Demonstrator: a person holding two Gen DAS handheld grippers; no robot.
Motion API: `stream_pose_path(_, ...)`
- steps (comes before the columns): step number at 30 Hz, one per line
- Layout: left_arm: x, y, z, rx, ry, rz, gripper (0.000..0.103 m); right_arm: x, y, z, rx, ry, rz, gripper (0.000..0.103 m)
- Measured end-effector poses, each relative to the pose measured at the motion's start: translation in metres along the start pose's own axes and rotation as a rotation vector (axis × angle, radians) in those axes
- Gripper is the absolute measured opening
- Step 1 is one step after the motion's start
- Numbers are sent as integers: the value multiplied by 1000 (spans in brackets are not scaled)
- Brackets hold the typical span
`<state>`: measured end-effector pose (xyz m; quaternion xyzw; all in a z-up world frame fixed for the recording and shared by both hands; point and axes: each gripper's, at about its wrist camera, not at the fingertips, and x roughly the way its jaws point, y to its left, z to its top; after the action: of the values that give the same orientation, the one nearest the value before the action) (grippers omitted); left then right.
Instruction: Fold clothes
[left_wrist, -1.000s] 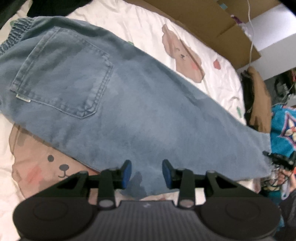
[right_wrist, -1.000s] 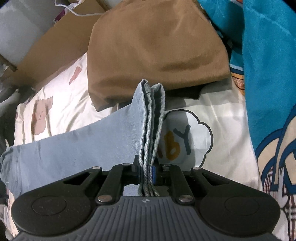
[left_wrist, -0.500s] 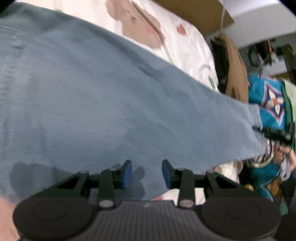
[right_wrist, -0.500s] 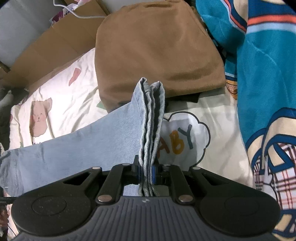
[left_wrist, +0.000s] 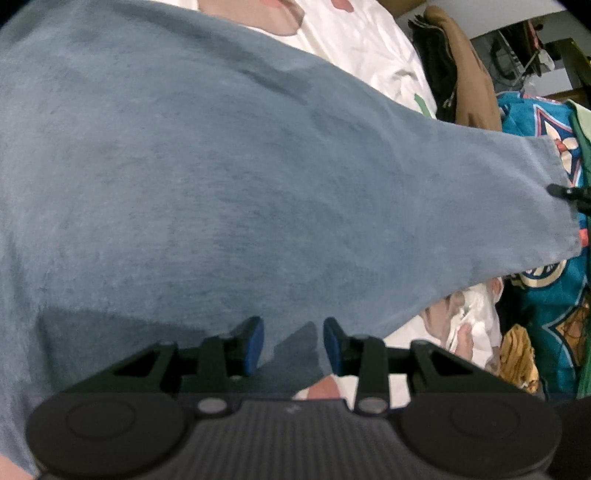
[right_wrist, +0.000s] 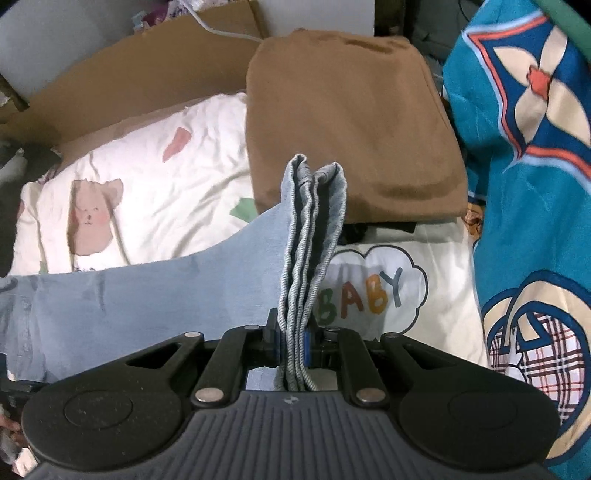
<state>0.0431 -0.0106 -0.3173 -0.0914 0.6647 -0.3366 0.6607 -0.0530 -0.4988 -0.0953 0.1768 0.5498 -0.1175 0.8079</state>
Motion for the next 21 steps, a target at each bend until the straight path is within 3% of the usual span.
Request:
stream_pose_path(8, 8, -15, 18, 33, -49, 57, 31, 4, 6, -10, 12, -39, 55, 10)
stream_pose_path(12, 15, -18, 35, 23, -61, 56, 31, 14, -2, -10, 29, -21, 30, 10)
stream_pose_path(21, 27, -31, 82, 26, -147, 106, 24, 1, 6, -1, 23, -57, 104, 10)
